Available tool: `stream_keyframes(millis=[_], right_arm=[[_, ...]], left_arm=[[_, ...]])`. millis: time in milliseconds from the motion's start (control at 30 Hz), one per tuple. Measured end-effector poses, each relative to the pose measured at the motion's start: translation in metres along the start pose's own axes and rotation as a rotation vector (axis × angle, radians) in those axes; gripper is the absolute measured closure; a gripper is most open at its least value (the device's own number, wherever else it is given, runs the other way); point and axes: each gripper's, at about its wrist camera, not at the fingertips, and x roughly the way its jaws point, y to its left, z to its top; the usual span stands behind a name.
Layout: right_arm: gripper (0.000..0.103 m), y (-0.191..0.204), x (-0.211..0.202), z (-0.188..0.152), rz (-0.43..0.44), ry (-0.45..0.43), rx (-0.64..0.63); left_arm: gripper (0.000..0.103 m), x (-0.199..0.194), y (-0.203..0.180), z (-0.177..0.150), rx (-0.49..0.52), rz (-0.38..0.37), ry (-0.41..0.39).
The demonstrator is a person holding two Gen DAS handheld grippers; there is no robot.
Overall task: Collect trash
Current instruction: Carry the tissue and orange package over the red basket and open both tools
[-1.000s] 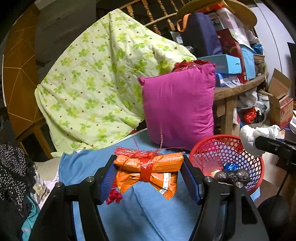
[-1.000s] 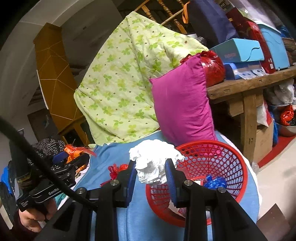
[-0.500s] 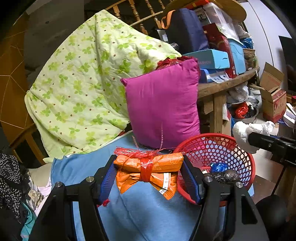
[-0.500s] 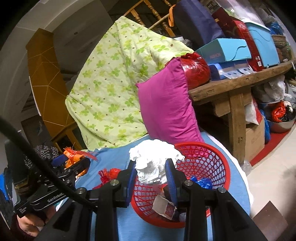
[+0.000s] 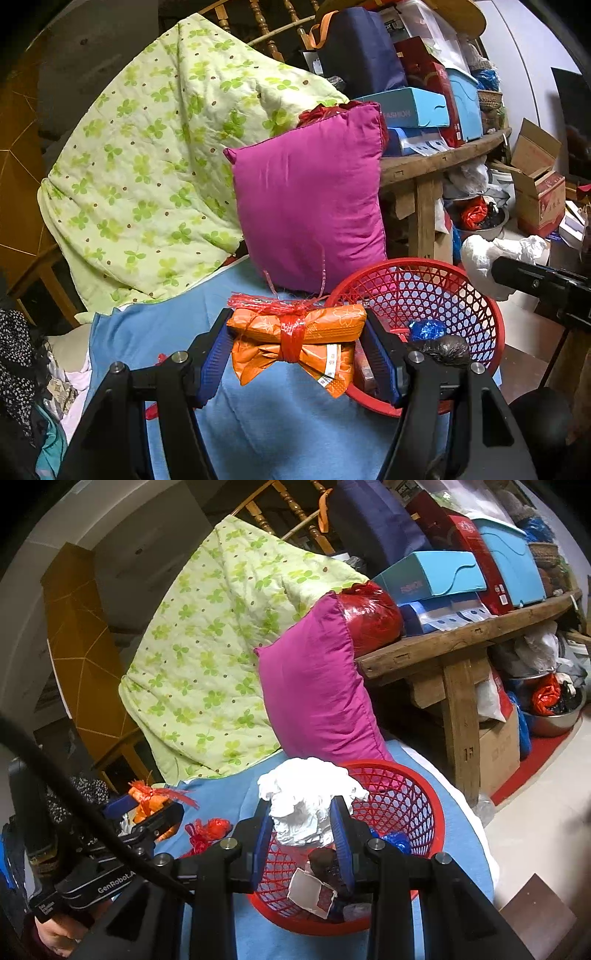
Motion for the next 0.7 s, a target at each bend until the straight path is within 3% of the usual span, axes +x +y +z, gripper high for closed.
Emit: stream_keyframes(millis=[400,700], right_arm=[[0.070,-0.024,0.021,-0.025,-0.055,-0.056,0.061],[0.070,-0.037,0.030,-0.031,-0.026,-0.066,0.054]], left_arm=[[0.034,0.015,-0.009,-0.004,0.007,-0.013,0.012],[0.034,0.033,-0.019,-0.004,0.005,-0.036,0.015]])
